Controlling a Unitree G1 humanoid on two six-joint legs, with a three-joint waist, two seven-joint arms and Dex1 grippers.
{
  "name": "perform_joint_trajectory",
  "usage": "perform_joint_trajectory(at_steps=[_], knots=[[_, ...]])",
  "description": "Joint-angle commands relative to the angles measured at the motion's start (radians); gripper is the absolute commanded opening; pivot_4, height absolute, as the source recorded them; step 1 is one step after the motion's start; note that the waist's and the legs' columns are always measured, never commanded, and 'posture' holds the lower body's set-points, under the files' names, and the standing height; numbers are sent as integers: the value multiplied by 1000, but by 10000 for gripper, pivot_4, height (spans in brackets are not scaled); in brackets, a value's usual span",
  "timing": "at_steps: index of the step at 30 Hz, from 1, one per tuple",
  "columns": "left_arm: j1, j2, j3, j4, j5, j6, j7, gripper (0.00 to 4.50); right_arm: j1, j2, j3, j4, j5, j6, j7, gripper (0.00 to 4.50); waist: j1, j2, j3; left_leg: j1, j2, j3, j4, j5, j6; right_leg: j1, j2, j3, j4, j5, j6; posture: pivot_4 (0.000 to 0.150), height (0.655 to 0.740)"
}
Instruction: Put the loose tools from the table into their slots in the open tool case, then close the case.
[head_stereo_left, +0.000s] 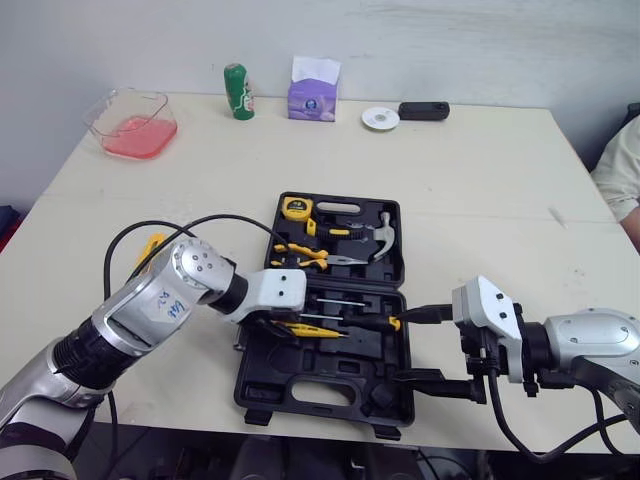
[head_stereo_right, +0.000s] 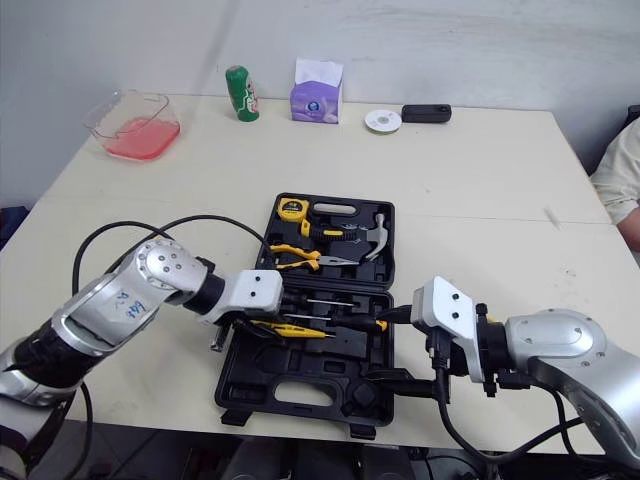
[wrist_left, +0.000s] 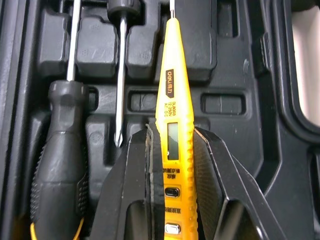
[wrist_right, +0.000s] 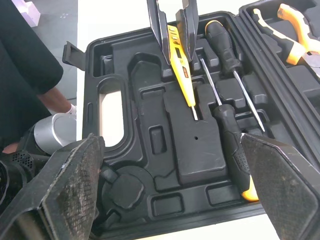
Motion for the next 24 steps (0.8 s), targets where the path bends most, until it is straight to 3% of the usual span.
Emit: perform_joint_trajectory(at_steps=[1, 6, 9, 14, 15, 18, 20, 23, 24], knots=[[-10, 15, 4, 11, 35, -15, -14, 4977, -12, 2, -13, -16, 6, -16, -2, 45000, 0, 0, 0, 0, 0, 0, 0, 0, 0, 0, 0, 0, 0, 0, 0, 1500, 7244], [-5, -9, 10, 25, 50, -14, -4, 4977, -16, 7, -2, -13, -1, -21, -6, 45000, 0, 0, 0, 0, 0, 0, 0, 0, 0, 0, 0, 0, 0, 0, 0, 1500, 7244], [-6, -17, 25, 28, 45, -13, -2, 19332, -18, 8, -1, -10, -1, -22, -6, 45000, 0, 0, 0, 0, 0, 0, 1, 0, 0, 0, 0, 0, 1, 0, 0, 1500, 7244], [-14, -45, 139, 4, -89, 58, -37, 42164, -16, 8, -1, -8, -2, -25, -5, 45000, -1, 0, 0, -1, 0, 0, 2, 0, 1, 0, 0, 0, 1, 0, 0, 1500, 7244], [-2, -40, 158, 15, -90, 48, -28, 44580, -14, 9, -3, -8, -1, -26, -4, 45000, -1, 0, 0, -1, 0, 0, 2, 0, 1, 0, 0, 0, 1, 0, 0, 1500, 7244], [63, -56, 286, 53, -241, 74, -81, 44580, -5, 10, -7, -7, -4, -31, -3, 45000, -3, 0, 0, -1, 1, 0, 2, 0, 1, 0, 0, 0, 2, 0, 0, 1500, 7244], [131, -107, 352, 118, -264, -83, -83, 44580, 0, 12, -3, -1, -11, -38, -1, 45000, -1, 0, 0, 0, 1, 0, 2, 0, 1, 0, 0, 0, 2, 0, 0, 1500, 7244], [198, -179, 389, 240, -227, -226, -22, 36229, -2, 17, 9, 7, -22, -49, -3, 45000, 0, 0, 0, 1, 0, 0, 3, -1, 1, 1, -2, -1, 3, 0, 0, 1500, 7244], [211, -197, 398, 264, -229, -240, -9, 31275, -5, 20, 12, 8, -24, -49, -4, 45000, 1, 0, 0, 0, 0, 0, 4, -1, 1, 1, -2, -1, 2, 0, 0, 1500, 7244]])
